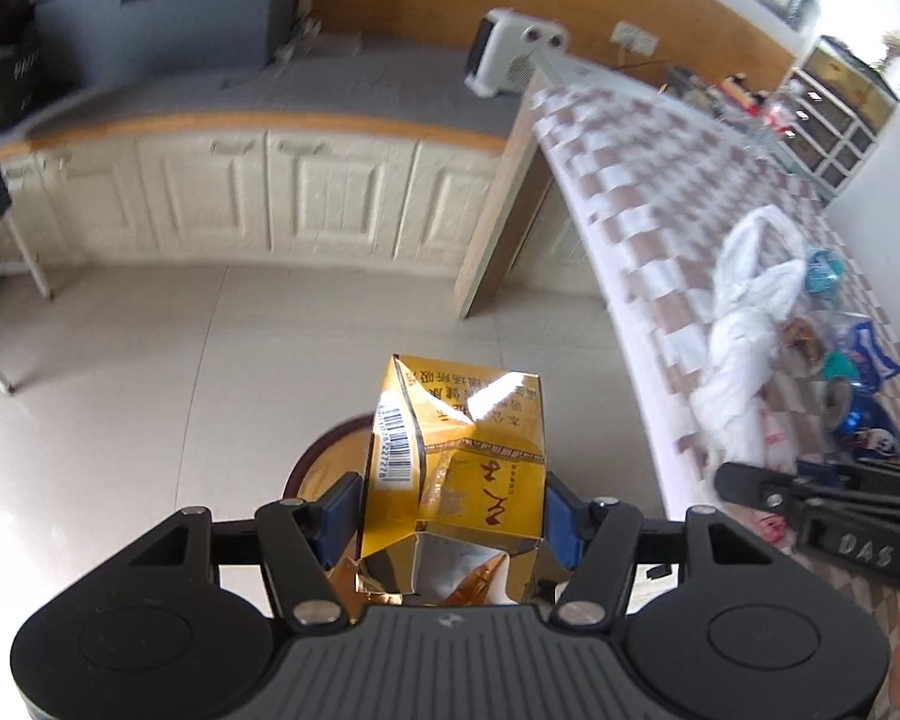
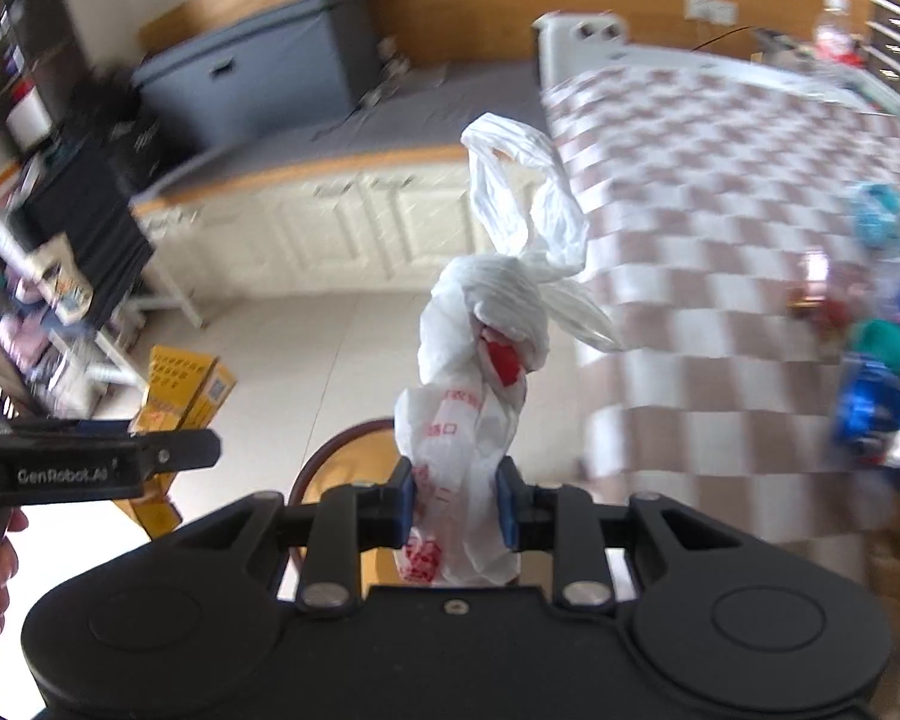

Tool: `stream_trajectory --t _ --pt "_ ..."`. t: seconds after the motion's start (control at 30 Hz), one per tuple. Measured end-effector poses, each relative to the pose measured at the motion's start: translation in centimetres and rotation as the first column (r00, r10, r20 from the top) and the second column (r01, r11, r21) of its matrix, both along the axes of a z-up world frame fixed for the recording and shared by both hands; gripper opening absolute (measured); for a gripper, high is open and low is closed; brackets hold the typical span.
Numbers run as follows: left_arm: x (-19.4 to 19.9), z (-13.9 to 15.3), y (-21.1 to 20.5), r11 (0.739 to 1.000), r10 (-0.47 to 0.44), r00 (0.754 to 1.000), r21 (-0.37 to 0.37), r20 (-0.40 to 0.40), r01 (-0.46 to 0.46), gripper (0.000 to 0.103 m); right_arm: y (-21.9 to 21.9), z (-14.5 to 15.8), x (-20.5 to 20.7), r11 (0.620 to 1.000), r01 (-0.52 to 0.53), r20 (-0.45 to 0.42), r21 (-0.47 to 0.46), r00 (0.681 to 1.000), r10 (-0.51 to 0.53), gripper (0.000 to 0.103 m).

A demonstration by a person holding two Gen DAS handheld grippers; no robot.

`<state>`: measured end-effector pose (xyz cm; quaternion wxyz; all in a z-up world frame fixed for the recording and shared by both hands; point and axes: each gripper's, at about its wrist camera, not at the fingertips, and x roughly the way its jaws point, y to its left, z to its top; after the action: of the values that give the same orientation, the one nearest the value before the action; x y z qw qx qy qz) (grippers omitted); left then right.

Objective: Collect trash
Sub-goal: 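Carry the yellow box and white bag with both tools over the wastebasket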

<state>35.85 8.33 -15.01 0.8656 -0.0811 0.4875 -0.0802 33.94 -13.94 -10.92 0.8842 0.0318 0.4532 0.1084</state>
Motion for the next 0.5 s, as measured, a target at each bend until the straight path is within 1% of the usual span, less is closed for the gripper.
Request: stream_trajectory --t 0.13,0.27,0.4,0.5 --pt "1.2 -3.0 1.7 0.999 0.028 0.997 -0.017 -0.073 -0.029 0.062 3.0 -3.0 2.2 0.997 -0.075 -0.093 -0.019 0.993 0.073 0.028" --pt "2.4 -5.8 2.7 0.998 0.052 0.989 -0.028 -0.139 -0.056 0.062 5.7 -6.1 3.9 0.99 -0.14 -0.182 -0.017 0.974 0.134 0.028" --pt "3.9 -8.4 3.6 0.995 0.078 0.975 -0.048 -0.209 -0.09 0.062 7.5 -10.2 6.0 0.985 -0.172 -0.29 0.015 0.942 0.169 0.028" --pt "5.5 -10.5 4.4 0.989 0.097 0.961 -0.086 -0.261 -0.123 0.062 8.7 -13.8 7.5 0.983 -0.175 -0.366 0.046 0.913 0.18 0.028"
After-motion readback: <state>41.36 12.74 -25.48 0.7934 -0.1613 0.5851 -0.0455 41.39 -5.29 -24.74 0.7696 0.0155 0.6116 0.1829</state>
